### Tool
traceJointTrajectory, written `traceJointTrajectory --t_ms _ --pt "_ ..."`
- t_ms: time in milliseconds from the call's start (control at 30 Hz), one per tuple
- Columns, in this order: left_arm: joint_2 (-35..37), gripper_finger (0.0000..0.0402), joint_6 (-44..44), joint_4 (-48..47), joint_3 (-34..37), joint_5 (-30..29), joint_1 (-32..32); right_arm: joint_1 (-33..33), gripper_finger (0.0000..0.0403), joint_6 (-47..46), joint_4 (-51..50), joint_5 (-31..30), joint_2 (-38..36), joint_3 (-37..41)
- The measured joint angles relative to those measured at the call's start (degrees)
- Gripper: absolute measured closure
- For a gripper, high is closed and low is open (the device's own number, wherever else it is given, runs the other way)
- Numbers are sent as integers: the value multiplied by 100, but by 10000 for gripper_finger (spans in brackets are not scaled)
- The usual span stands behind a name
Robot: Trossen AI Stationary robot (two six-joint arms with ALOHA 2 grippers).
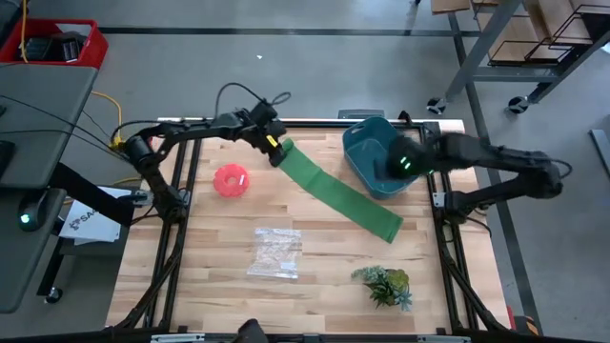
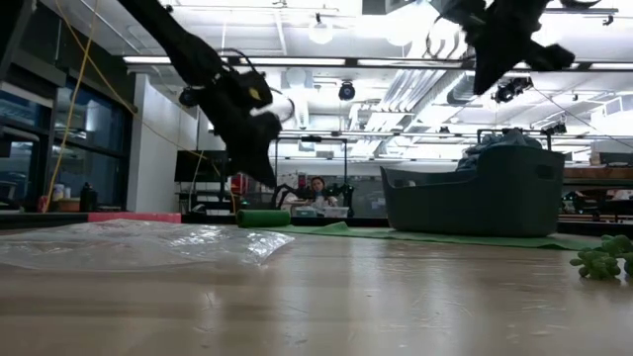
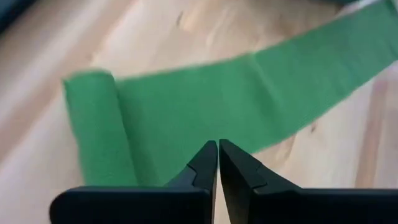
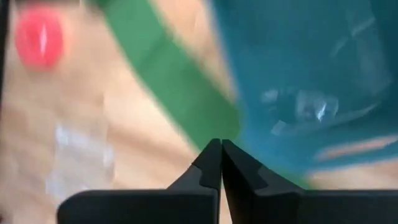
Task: Roll bandage
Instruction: Move the blue bin to the top right of the table
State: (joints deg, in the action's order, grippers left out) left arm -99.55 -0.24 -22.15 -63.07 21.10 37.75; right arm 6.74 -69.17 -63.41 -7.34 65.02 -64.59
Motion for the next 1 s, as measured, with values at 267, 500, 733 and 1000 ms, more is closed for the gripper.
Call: traceJointTrajectory --t_ms 267,500,733,1000 --pt "-321 401 116 123 0 -77 -293 -1733 402 -2179 932 395 490 1147" --pt "-325 401 342 334 0 -507 -343 -2558 403 -4412 1327 376 701 2135" --pt "-332 401 436 568 0 -646 -343 -2714 403 -5509 1759 -52 699 2831" --pt "-334 401 377 711 0 -954 -338 -2662 403 -5889 2171 -321 754 3254"
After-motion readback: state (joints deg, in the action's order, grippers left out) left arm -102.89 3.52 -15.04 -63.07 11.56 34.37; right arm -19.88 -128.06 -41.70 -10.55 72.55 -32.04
